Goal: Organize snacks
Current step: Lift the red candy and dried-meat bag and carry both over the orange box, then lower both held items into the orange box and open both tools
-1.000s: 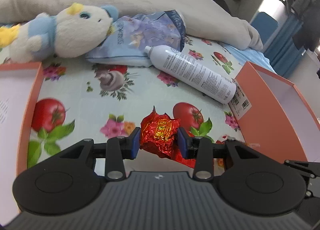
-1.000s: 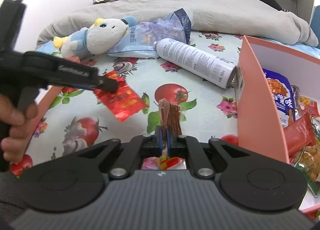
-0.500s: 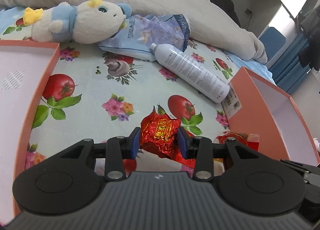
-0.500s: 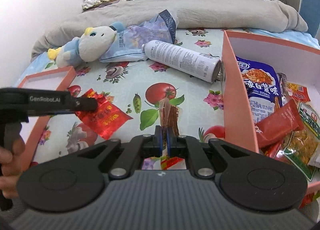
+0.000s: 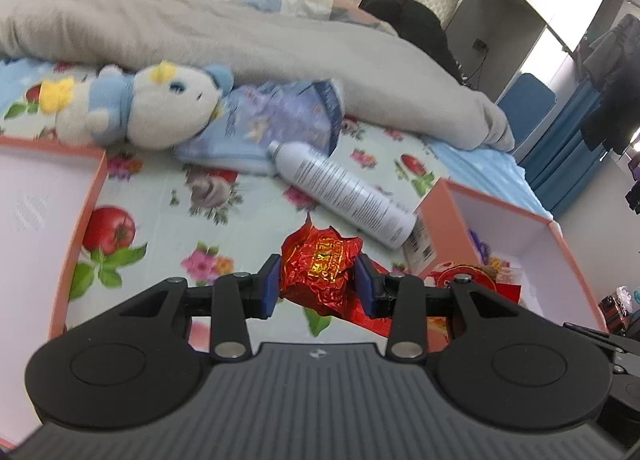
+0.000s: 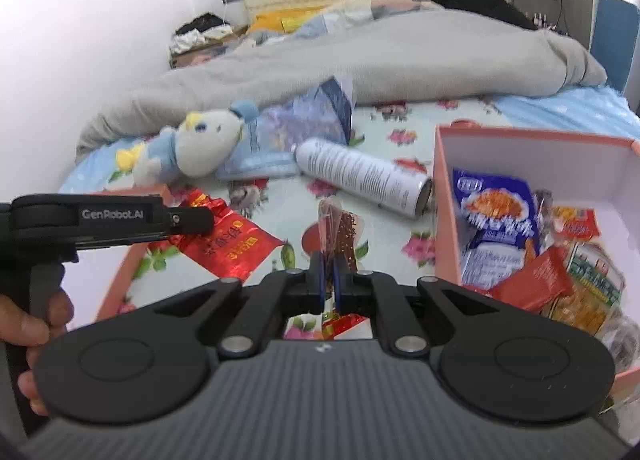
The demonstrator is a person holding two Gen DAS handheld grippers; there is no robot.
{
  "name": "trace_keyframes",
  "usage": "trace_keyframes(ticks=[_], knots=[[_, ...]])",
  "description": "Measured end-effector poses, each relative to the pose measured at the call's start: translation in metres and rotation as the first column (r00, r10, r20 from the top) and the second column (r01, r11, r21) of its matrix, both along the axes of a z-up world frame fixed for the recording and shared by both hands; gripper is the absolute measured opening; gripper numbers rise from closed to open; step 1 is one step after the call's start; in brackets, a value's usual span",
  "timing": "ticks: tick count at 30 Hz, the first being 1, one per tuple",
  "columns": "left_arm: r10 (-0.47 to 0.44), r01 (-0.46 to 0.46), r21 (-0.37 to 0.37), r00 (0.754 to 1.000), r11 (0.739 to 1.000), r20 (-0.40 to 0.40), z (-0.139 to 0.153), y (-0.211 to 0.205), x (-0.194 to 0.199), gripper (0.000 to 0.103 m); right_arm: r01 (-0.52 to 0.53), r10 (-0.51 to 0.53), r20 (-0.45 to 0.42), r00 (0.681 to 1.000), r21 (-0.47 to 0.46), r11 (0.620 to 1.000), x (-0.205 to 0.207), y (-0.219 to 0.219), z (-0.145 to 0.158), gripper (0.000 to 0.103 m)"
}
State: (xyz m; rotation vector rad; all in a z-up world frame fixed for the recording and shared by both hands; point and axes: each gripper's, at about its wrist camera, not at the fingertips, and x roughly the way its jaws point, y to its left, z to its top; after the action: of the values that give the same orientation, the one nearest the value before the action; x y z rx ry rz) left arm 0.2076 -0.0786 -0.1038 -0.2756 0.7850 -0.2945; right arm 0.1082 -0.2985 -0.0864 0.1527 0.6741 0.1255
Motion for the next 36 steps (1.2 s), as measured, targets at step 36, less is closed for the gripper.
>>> trace_keyframes(ticks=[36], knots=[[-0.348, 0.353, -0.014, 0.927, 0.935, 0.142, 0.124, -0.196, 0.040, 0.045, 0.351, -0.344, 0.149, 0.927, -0.020, 0.936, 0.006, -0.141, 0.095, 0.008]])
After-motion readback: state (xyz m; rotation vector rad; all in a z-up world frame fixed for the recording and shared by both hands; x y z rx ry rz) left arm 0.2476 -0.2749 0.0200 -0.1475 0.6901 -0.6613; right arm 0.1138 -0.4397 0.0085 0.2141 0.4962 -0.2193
